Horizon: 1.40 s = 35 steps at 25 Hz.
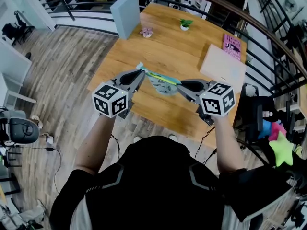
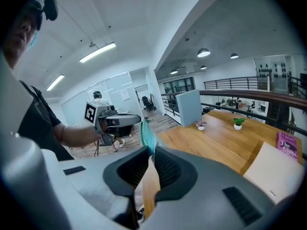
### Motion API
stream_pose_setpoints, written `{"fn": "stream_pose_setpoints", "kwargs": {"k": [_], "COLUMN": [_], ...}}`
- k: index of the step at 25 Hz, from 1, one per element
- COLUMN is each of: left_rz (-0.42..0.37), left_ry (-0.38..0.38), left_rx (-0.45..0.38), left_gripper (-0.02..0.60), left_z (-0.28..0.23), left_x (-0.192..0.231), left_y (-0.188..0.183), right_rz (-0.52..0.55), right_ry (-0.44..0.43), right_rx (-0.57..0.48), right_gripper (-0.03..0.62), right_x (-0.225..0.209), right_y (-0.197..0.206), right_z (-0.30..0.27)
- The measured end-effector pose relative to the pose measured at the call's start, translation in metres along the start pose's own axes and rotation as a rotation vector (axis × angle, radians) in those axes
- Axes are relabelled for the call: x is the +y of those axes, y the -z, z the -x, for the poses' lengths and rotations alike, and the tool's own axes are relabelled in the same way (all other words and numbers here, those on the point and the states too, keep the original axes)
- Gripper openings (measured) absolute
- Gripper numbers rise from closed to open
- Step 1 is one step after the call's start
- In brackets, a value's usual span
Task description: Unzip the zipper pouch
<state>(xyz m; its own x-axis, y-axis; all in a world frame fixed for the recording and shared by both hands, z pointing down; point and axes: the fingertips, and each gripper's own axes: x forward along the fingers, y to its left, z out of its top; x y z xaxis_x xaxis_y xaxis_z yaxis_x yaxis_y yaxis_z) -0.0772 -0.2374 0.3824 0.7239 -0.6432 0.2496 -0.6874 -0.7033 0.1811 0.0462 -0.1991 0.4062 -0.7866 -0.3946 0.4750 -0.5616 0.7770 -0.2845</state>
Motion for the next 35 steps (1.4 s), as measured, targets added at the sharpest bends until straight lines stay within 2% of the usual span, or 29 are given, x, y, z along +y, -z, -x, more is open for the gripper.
{"fn": "stream_pose_setpoints", "kwargs": {"k": [4,7,19,30,35], "left_rz": [0.026,0.003,0.017,-0.007,0.007], "left_ry": [-0.033,-0.049,-0.042,0.035,0.064], "left_rx": [-0.007,-0.002,0.039,0.074,0.116], "left_gripper": [0.029,0.029,0.029,0.029,0.029], "left_z": [0.007,0.007,-0.011,-0.096,-0.138], "left_x": [0.015,0.021,0.02,-0.023,-0.04], "left_y": [0.0,0.002,0.013,0.022,0.039], "right_rz": [-0.013,-0.026,-0.043,-0.104,-0.134], "right_ry": [0.017,0.027,0.085,0.226,0.28], "right_rx": [-0.001,-0.007,0.005,0.034,0.059], "right_gripper": [0.049,0.049,0.051,0.051,0.051], "right_x": [-0.004,-0.009,-0.026,-0.101,-0.14], "right_y": [0.003,0.005,0.013,0.053,0.081], "right_z": [0.004,0.007,0.009,0.055,0.071]}}
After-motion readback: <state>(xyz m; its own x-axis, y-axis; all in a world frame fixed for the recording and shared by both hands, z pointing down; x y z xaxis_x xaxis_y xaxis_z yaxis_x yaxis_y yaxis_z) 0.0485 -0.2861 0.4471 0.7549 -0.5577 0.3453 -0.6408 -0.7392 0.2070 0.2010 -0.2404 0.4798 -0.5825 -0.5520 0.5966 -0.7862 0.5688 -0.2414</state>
